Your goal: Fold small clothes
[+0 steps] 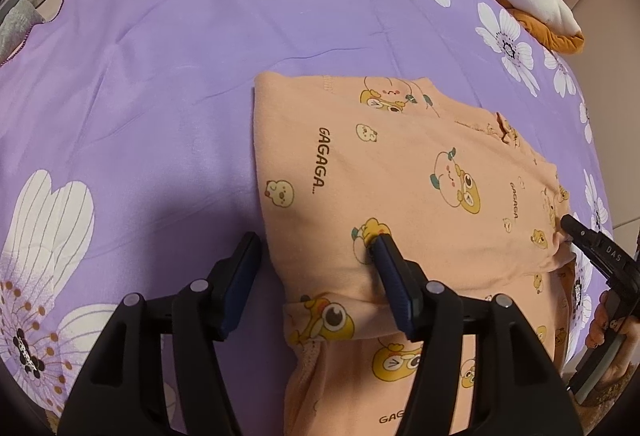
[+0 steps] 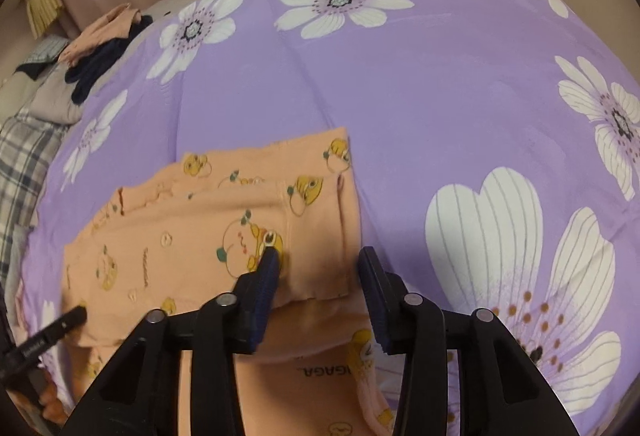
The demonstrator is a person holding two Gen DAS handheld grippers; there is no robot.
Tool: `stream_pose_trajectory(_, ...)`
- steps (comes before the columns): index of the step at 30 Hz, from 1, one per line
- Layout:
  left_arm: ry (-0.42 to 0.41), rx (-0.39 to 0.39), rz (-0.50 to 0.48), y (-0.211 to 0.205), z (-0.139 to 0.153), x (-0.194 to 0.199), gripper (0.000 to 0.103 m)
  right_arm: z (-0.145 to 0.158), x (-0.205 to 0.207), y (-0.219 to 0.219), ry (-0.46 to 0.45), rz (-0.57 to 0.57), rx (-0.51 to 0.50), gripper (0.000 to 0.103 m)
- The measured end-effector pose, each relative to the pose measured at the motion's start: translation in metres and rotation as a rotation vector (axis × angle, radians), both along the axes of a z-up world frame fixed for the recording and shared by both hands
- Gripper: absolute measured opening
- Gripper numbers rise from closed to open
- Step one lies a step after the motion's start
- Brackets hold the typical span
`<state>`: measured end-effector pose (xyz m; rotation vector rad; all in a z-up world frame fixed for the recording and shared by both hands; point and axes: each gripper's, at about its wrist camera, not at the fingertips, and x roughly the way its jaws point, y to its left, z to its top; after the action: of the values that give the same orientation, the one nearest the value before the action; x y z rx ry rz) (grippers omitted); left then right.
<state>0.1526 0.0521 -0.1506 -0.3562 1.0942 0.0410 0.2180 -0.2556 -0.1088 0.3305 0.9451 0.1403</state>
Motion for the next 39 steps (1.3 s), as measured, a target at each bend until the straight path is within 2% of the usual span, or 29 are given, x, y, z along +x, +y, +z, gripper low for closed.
stream_pose_trajectory(1, 0.001, -0.002, 0.002, 0.0, 0.0, 0.0, 0.059, 0.0, 0.0, 0.0, -0.002, 0.003, -0.006, 0.03)
stream_pose_trajectory(2, 0.002, -0.005, 0.004, 0.0, 0.0, 0.0, 0.059, 0.0, -0.001, 0.001, -0.004, 0.003, -0.02, 0.019)
stream_pose_trajectory(5, 0.002, -0.013, 0.009, 0.001, 0.001, 0.0, 0.059, 0.007, -0.003, 0.002, -0.032, 0.013, -0.037, 0.013)
stream_pose_trajectory(11, 0.0, -0.025, 0.01, 0.003, 0.0, -0.001, 0.06, 0.023, -0.011, -0.003, -0.09, -0.002, -0.038, 0.012)
stream_pose_trajectory(19, -0.007, -0.03, 0.008, 0.002, 0.0, -0.002, 0.061, -0.014, 0.001, 0.003, 0.011, -0.014, -0.09, 0.012)
stream_pose_trajectory(39, -0.028, 0.001, -0.004, -0.005, -0.002, -0.001, 0.07, -0.018, 0.0, 0.005, -0.014, -0.009, -0.118, 0.012)
